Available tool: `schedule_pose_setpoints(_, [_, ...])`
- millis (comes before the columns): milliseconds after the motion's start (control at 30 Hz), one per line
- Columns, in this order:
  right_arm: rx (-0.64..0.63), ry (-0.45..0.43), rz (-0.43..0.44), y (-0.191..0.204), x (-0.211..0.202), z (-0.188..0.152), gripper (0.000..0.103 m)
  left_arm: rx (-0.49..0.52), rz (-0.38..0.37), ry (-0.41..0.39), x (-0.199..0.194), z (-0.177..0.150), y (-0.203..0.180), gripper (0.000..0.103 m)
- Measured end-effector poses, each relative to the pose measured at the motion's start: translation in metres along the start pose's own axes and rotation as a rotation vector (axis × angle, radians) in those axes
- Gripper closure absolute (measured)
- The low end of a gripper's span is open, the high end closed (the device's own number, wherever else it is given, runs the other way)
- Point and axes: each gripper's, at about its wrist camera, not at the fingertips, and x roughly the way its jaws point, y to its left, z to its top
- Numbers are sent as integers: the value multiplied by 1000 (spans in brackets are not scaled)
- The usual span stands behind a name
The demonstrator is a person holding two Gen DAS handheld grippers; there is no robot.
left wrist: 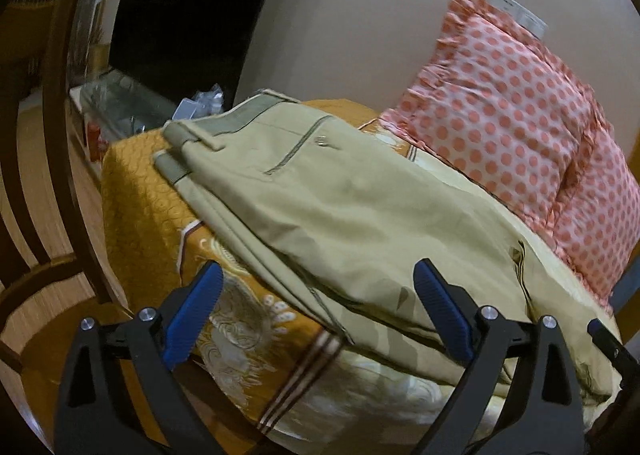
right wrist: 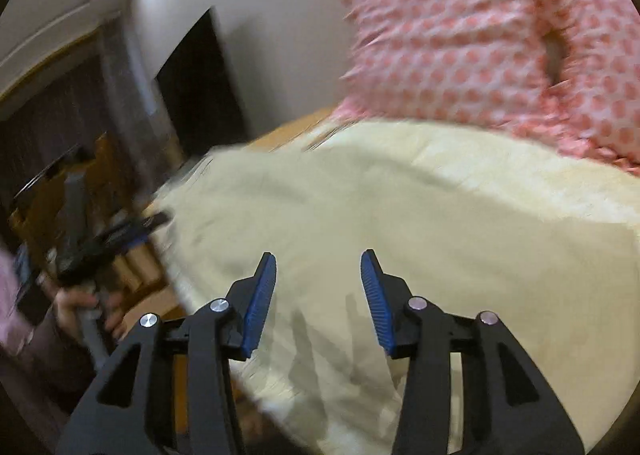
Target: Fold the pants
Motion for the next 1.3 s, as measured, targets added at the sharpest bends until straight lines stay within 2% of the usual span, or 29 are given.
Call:
schedule_pose_setpoints(67, [16, 62, -112, -8, 19, 4, 58, -21, -8, 13, 4, 2, 4, 8])
schedule_pose_setpoints(133, [-9, 201, -151, -9, 47, -7, 57, -30, -7, 17, 8, 4, 7, 8])
schedule_pose_setpoints(200, [-107, 182, -182, 7, 45, -13, 57, -38, -8, 18, 10, 6, 10, 8])
schedule_pose_setpoints(233, [-118, 176, -191, 10, 44, -13, 57, -45, 0, 18, 11, 7, 11, 8])
schedule_pose_setpoints(367, [-27, 162, -112, -3, 42, -12, 53, -77, 30, 7, 14, 16, 17, 7])
schedule_pose_setpoints(500, [-42, 161, -105, 8, 49, -9, 47, -89, 52, -28, 14, 30, 23, 9])
schedule_pose_setpoints(567, [-49, 162, -104, 7, 50, -8, 45, -88, 55, 6, 22, 35, 26, 9])
schedule_pose_setpoints(667, [-38, 159, -91, 10, 51, -12, 44, -75, 55, 17, 24, 35, 23, 9])
schedule_pose_setpoints(767, [-35, 155, -87, 10, 51, -13, 42, -112, -27, 47, 21, 32, 18, 9])
schedule_pose_setpoints(867, [-32, 152, -82, 11, 51, -13, 41, -140, -73, 50, 24, 32, 15, 9])
schedule_pose_setpoints(967, [-23, 145, -69, 9, 51, -13, 39, -218, -119, 36, 25, 34, 23, 9])
schedule_pose_setpoints(1067, [-11, 133, -57, 9, 51, -13, 37, -353, -146, 28, 30, 43, 42, 11])
schedule_pose_setpoints(1133, [-3, 125, -50, 9, 50, -15, 35, -412, -134, 22, 34, 48, 52, 21])
schedule_pose_setpoints(1167, [1, 117, -47, 9, 50, -16, 33, -428, -123, 26, 38, 50, 56, 32])
schedule_pose_setpoints(1200, [5, 111, -42, 9, 50, -17, 33, -436, -104, 39, 43, 52, 59, 53])
schedule_pose_setpoints(1233, [10, 104, -38, 8, 48, -18, 33, -445, -91, 51, 46, 53, 61, 65])
schedule_pose_setpoints(1267, [16, 96, -32, 7, 46, -19, 33, -456, -78, 75, 53, 53, 65, 83])
schedule_pose_setpoints(1300, [22, 90, -25, 7, 43, -19, 33, -464, -85, 83, 56, 53, 68, 89])
